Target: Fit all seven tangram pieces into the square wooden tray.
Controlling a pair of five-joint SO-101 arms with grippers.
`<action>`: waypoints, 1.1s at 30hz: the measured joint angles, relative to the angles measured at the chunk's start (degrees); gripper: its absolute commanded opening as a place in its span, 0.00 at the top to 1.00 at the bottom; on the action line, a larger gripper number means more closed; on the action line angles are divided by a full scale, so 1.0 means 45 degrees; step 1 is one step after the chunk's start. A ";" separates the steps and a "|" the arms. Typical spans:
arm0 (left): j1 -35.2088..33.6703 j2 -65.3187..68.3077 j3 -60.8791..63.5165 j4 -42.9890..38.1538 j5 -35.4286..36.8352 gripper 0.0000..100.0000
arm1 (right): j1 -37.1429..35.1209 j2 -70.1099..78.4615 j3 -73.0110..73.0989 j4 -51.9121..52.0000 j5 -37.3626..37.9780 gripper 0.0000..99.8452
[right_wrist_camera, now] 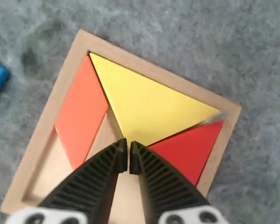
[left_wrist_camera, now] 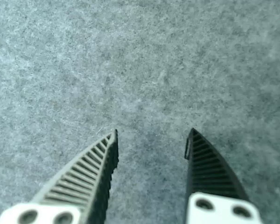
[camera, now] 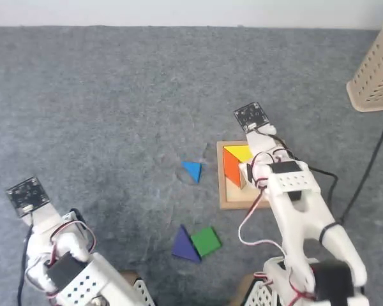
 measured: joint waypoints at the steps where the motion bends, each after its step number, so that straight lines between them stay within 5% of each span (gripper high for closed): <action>1: 0.0000 0.0000 0.0000 0.0000 0.0000 0.77 | 0.0000 -0.0293 0.0176 0.0039 0.0000 0.99; 7: 0.0000 0.0000 0.0000 0.0000 0.0000 0.77 | -0.1231 -0.1700 0.1016 0.1192 0.0664 0.99; 13: 0.0000 0.0000 0.0000 0.0000 0.0000 0.77 | -0.4669 -0.3575 0.1016 0.4845 0.1543 0.99; 18: 0.0000 0.0000 0.0000 0.0000 0.0000 0.77 | -0.7033 -0.4689 0.1348 0.7033 0.0996 0.87; 24: 0.0000 0.0000 0.0000 0.0000 0.0000 0.77 | -0.8674 -0.4728 0.2305 0.6974 0.0996 0.81; 33: 0.0000 0.0000 0.0000 0.0000 0.0000 0.77 | -1.0061 -0.4747 0.3790 0.5861 0.3497 0.81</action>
